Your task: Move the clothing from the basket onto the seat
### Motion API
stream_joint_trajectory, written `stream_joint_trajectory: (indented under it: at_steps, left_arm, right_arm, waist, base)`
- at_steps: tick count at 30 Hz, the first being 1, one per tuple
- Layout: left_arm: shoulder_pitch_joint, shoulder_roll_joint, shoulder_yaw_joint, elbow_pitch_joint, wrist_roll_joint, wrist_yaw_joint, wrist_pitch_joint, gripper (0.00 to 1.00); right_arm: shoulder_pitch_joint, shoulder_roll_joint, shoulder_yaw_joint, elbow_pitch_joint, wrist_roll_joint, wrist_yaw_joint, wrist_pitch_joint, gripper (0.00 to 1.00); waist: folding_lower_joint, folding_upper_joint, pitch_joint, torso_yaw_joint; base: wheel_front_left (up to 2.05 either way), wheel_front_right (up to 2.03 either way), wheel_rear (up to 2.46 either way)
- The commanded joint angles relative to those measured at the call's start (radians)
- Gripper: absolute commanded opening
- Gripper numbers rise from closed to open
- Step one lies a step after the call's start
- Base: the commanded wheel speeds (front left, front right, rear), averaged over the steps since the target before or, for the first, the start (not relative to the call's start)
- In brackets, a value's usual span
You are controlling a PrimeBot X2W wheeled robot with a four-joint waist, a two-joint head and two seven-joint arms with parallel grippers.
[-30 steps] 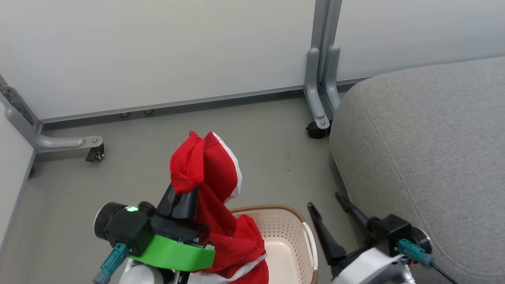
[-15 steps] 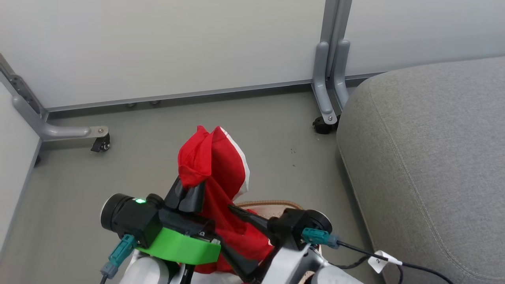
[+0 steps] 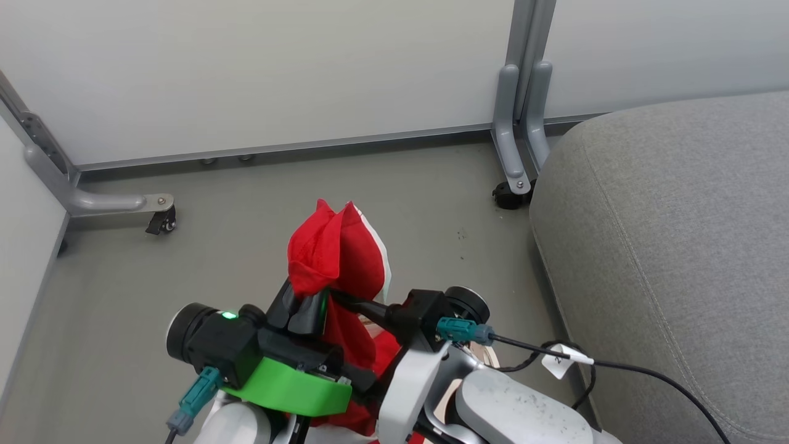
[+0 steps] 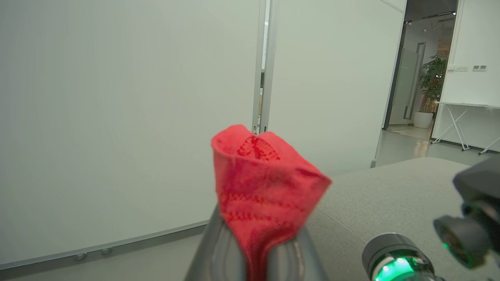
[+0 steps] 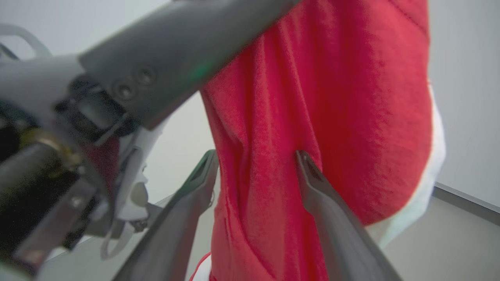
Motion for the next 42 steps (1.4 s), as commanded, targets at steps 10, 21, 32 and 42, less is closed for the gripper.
stream_joint_trajectory:
  at_steps: [10, 21, 32, 42]
  left_arm:
    - [-0.018, 0.002, -0.009, -0.002, -0.009, 0.002, -0.004, 0.0]
    - [-0.014, 0.007, -0.007, 0.0, -0.016, 0.011, -0.005, 0.0]
    - [-0.015, 0.005, -0.005, 0.004, -0.017, 0.014, -0.007, 0.0]
    - [-0.015, 0.02, 0.003, 0.009, 0.017, 0.053, -0.001, 1.0]
  right_arm:
    - [-0.09, -0.001, 0.085, 0.056, 0.116, 0.0, -0.026, 0.0]
    - [-0.12, 0.0, 0.121, 0.093, 0.158, 0.0, -0.045, 0.0]
    - [-0.135, 0.0, 0.128, 0.114, 0.171, 0.0, -0.055, 0.0]
    - [-0.149, 0.0, 0.107, 0.13, 0.166, 0.0, -0.067, 0.0]
  waist:
    - [0.0, 0.0, 0.004, 0.002]
    - [0.0, 0.0, 0.001, -0.001]
    - [0.0, 0.0, 0.003, 0.0]
    - [0.0, 0.0, 0.008, 0.001]
  base:
    - [0.0, 0.0, 0.0]
    - [0.0, 0.0, 0.0]
    - [0.0, 0.0, 0.0]
    - [0.0, 0.0, 0.0]
